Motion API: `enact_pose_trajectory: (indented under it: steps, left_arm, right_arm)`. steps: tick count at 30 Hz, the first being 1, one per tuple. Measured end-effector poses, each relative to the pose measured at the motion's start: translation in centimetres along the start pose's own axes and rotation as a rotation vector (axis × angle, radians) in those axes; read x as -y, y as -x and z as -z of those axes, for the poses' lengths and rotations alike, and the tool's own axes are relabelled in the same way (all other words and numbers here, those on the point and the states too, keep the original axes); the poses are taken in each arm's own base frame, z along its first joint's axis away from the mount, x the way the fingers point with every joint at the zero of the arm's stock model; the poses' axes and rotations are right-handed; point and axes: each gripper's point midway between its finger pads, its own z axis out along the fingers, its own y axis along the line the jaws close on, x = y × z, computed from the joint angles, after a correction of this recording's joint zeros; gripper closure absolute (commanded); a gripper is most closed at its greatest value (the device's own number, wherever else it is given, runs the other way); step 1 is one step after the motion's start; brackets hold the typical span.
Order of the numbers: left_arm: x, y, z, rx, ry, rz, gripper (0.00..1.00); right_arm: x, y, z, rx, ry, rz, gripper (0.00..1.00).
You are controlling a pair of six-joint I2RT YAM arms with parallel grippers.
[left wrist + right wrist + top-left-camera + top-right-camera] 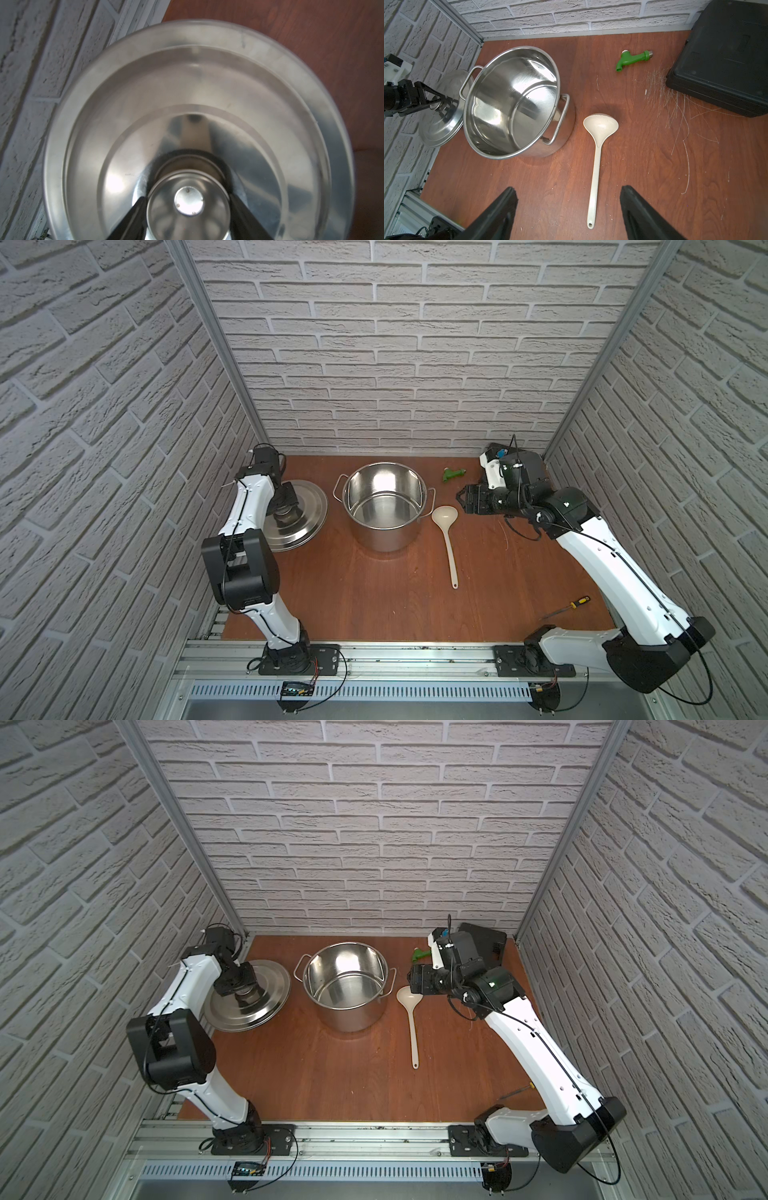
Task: Stir the soup with a spoon
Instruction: Place the lid at the center of the board.
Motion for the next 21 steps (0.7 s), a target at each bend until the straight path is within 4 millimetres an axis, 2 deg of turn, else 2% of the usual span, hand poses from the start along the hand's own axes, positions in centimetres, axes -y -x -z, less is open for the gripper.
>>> enact_pose_trajectory:
  steps: [6,14,21]
  left_arm:
    - [1.5,0.1,-2.3,0.014,-0.002,-0.022,0.88]
    - [4.3,0.3,-5.4,0.022,-0.029,-0.058,0.87]
    - [5.3,0.1,-7.5,0.011,-0.033,-0.068,0.78]
  right_arm:
    - [1.6,-0.7,-1.5,-0.02,-0.083,0.002,0.12]
    - [4.1,-5.5,-5.8,-0.175,-0.182,0.016,0.12]
    - [4.9,-8.0,-7.6,-0.246,-0.19,-0.002,0.14]
